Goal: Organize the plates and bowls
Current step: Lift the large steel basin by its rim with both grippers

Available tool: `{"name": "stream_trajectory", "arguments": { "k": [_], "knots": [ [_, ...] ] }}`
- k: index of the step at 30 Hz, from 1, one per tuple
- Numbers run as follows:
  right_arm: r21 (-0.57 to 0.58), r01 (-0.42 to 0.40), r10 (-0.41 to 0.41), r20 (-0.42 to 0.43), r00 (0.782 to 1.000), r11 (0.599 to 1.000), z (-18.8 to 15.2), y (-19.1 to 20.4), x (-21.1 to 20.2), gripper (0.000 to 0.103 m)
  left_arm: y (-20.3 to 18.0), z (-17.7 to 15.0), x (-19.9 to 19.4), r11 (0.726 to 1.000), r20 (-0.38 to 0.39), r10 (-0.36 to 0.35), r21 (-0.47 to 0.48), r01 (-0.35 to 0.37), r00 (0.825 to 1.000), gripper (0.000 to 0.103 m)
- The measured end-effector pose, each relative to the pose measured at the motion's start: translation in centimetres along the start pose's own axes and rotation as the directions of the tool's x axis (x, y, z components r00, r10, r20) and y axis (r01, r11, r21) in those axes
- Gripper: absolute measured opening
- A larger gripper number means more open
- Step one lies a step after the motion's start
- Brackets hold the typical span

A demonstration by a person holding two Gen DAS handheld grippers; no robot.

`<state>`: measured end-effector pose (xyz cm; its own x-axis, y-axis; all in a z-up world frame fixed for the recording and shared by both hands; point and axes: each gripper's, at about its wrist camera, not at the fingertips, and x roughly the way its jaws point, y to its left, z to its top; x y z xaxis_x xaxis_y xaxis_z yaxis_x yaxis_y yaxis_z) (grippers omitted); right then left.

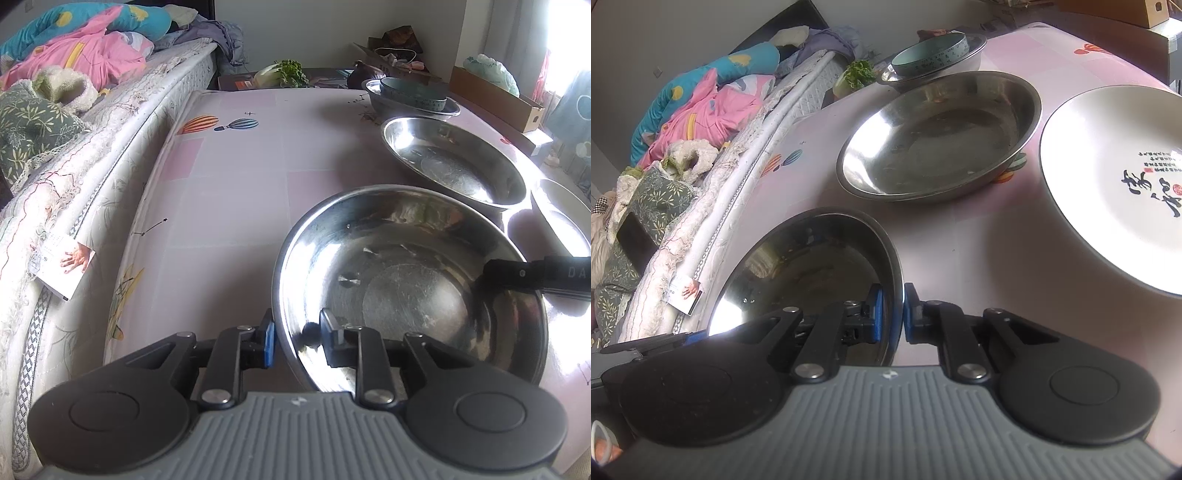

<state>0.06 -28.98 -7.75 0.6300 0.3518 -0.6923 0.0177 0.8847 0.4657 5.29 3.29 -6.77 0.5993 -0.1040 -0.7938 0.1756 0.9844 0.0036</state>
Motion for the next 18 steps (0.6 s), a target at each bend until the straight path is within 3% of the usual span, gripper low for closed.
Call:
{"name": "stream_trajectory", "arguments": {
  "k": [9, 18],
  "knots": [
    [0.072, -0.046, 0.047, -0.013, 0.999, 0.996, 0.09, -0.87, 0.07, 0.01, -0.09, 0.08, 0.04, 1.0, 0.003, 0.009, -0.016, -0.009, 1.0, 0.025],
    [0.069, -0.047, 0.048, -0.008, 0.999, 0.996, 0.31, -0.69, -0.13, 0.011, -0.06, 0.15, -0.16, 1.0, -0.004, 0.013, -0.017, -0.014, 1.0, 0.025]
  ]
}}
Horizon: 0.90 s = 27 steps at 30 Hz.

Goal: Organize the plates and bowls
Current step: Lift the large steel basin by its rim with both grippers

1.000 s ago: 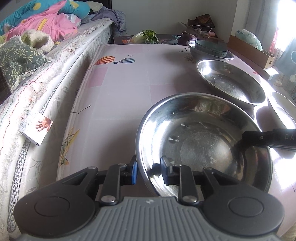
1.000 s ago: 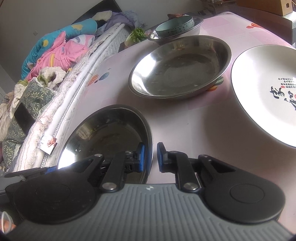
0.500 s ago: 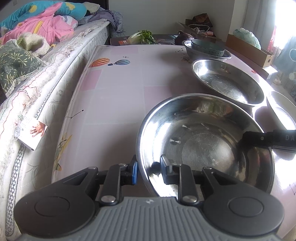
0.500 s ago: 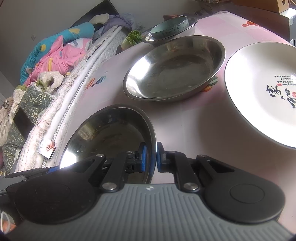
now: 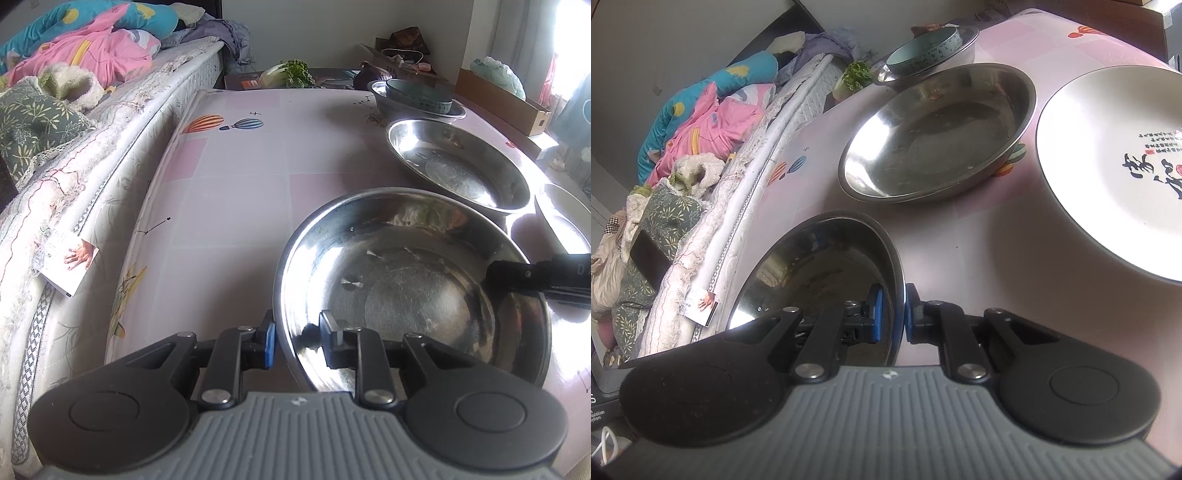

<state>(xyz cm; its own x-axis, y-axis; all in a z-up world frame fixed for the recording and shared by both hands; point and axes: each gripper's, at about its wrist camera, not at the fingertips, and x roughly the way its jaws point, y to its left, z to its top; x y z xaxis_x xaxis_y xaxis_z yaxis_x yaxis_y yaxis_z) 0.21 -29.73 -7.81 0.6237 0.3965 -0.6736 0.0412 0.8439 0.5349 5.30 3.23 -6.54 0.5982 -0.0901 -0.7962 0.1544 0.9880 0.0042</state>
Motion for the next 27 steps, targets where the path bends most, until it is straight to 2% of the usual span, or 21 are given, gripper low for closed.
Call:
{"name": "stream_trajectory", "arguments": {
  "k": [27],
  "knots": [
    [-0.013, -0.006, 0.006, 0.004, 1.0, 1.0, 0.2, 0.3, -0.4, 0.013, -0.3, -0.1, -1.3, 1.0, 0.02, 0.012, -0.003, -0.012, 1.0, 0.025]
  ]
}}
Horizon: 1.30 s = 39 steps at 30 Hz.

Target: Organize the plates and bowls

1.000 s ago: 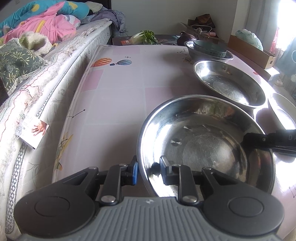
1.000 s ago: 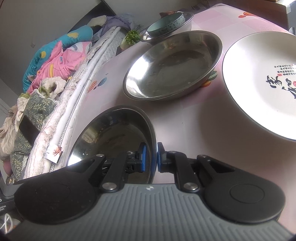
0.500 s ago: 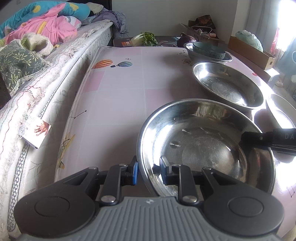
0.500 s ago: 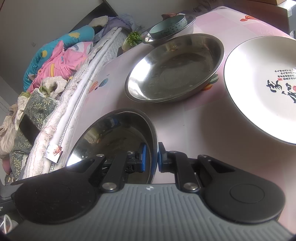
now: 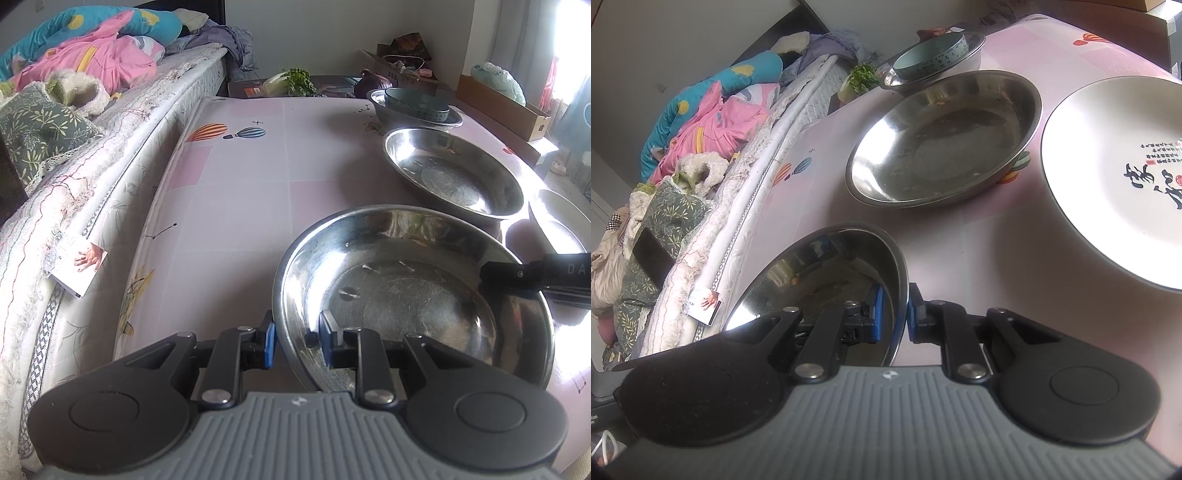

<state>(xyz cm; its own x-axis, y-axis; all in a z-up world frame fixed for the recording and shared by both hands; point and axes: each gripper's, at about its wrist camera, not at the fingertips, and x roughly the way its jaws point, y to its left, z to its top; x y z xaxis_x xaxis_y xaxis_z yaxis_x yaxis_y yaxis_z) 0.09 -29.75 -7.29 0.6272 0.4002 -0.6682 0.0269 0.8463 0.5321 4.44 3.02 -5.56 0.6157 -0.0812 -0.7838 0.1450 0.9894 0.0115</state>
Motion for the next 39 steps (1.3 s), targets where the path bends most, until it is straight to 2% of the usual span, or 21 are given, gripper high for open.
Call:
{"name": "stream_trajectory", "arguments": {
  "k": [16, 24, 39],
  "knots": [
    [0.0, 0.002, -0.002, -0.001, 1.0, 1.0, 0.0, 0.0, 0.0, 0.014, 0.0, 0.0, 0.0, 1.0, -0.004, 0.0, 0.003, 0.0, 1.0, 0.025],
    [-0.005, 0.018, -0.018, -0.011, 1.0, 1.0, -0.4, -0.1, 0.4, 0.014, -0.1, -0.4, 0.8, 1.0, -0.033, -0.006, 0.003, 0.006, 0.999, 0.025],
    [-0.005, 0.013, -0.013, -0.016, 1.0, 1.0, -0.5, -0.3, 0.5, 0.013, -0.4, -0.4, 1.0, 1.0, -0.025, -0.001, 0.019, 0.001, 1.0, 0.032]
  ]
}}
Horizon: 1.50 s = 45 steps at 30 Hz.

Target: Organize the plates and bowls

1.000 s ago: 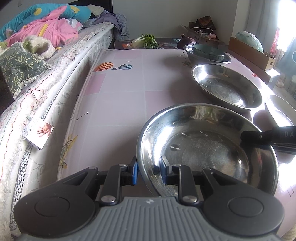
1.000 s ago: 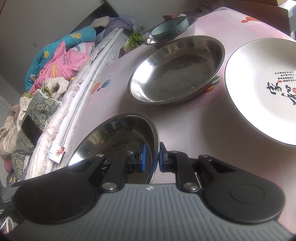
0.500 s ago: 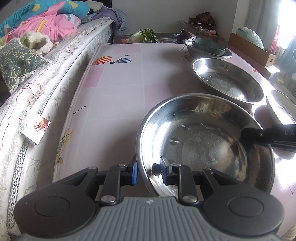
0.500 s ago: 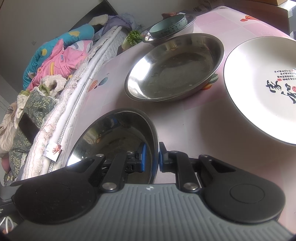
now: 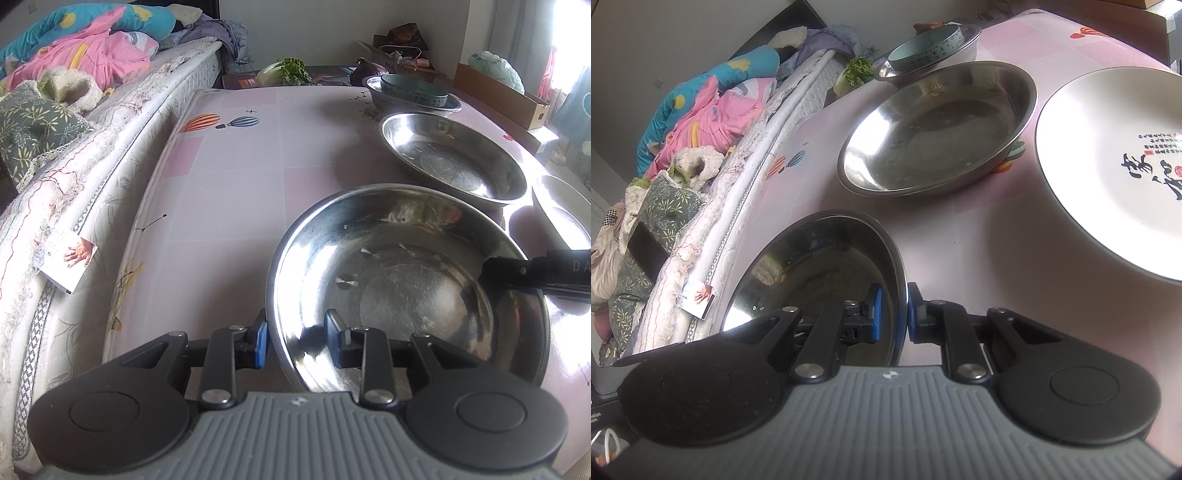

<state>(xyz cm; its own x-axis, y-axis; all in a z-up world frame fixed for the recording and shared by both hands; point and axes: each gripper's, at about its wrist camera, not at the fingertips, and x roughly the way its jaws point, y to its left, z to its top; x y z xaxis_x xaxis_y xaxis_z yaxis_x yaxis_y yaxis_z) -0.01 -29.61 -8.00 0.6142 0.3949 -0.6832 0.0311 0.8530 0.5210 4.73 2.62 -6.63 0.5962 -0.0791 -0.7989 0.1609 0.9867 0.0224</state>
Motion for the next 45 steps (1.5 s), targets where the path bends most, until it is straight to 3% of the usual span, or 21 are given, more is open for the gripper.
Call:
{"name": "stream_trajectory", "arguments": {
  "k": [45],
  "knots": [
    [-0.001, -0.005, 0.005, -0.005, 1.0, 1.0, -0.14, -0.11, -0.16, 0.014, 0.03, 0.17, 0.17, 1.0, 0.0, -0.002, -0.007, 0.002, 1.0, 0.037]
  ]
}}
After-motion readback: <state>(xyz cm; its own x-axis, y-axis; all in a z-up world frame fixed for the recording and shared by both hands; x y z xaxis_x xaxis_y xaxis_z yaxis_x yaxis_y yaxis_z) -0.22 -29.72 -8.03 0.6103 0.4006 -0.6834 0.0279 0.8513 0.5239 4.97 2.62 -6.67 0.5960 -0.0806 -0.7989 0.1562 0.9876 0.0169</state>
